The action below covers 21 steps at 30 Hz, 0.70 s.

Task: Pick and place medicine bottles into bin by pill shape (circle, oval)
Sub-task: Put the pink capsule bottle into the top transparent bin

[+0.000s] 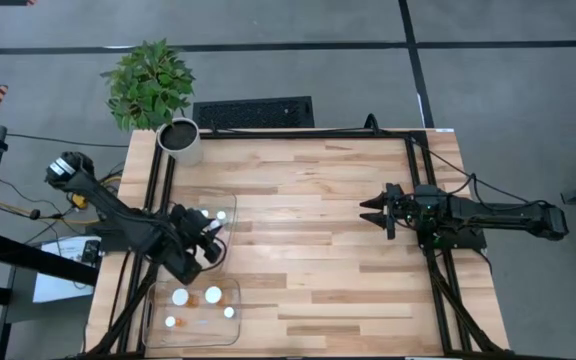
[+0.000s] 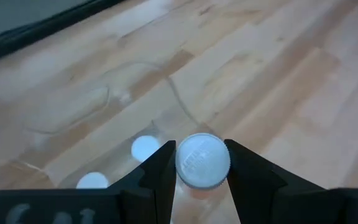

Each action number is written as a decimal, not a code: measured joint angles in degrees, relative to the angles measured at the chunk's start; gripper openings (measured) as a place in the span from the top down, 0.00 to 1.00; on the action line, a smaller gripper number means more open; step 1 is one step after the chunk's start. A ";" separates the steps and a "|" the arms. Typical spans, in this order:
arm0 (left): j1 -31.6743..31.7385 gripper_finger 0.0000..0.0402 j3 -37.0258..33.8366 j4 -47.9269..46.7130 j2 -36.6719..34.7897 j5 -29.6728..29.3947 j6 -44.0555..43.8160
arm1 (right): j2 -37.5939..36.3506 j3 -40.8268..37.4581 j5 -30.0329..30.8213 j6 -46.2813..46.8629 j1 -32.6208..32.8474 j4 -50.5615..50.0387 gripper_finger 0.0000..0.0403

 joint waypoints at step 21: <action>4.83 0.71 -7.58 9.40 12.41 4.91 -5.00 | 0.00 0.00 0.00 0.47 0.00 0.04 0.44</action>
